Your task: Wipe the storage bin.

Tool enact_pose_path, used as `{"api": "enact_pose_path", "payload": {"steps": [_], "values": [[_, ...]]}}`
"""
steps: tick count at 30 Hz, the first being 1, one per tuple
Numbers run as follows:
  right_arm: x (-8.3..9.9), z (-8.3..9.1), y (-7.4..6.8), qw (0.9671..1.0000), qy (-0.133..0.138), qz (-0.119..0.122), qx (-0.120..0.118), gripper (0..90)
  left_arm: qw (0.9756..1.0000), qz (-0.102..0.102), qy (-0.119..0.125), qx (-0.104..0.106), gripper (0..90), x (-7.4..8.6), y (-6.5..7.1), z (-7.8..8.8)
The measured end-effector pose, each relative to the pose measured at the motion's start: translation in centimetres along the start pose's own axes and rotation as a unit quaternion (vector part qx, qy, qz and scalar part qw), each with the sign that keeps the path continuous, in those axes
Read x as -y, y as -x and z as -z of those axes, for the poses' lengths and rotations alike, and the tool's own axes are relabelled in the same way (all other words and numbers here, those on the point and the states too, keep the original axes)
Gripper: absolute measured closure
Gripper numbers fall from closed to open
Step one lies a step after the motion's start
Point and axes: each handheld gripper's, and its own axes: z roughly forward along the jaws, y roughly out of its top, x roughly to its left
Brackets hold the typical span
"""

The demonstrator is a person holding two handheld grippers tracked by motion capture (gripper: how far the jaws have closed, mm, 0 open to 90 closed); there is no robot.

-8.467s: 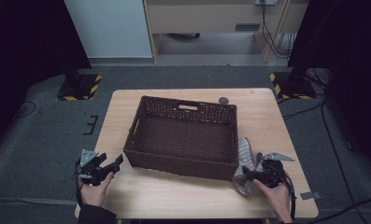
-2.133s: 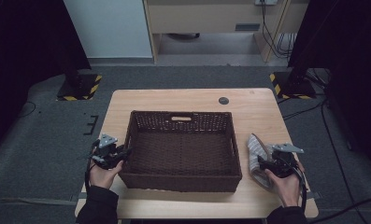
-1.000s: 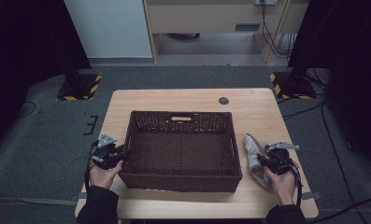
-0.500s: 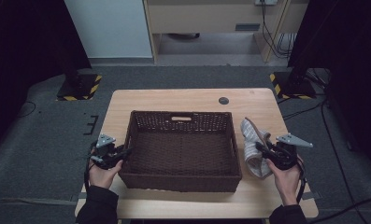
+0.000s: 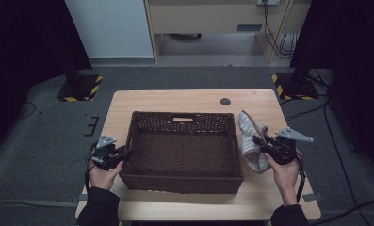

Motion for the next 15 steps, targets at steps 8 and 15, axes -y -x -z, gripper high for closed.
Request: {"api": "enact_pose_path", "payload": {"steps": [8, 15], "values": [[-1.7, -1.4, -0.4, 0.9996, 0.021, -0.006, -0.017, 67.6, 1.0, -0.002, 0.002, -0.001, 64.6, 0.0, 0.1, 0.0], [-1.9, -4.3, -0.5, 0.9996, 0.016, 0.0, -0.023, 67.7, 1.0, -0.005, 0.003, -0.004, 65.0, -0.2, 0.1, -0.3]]}}
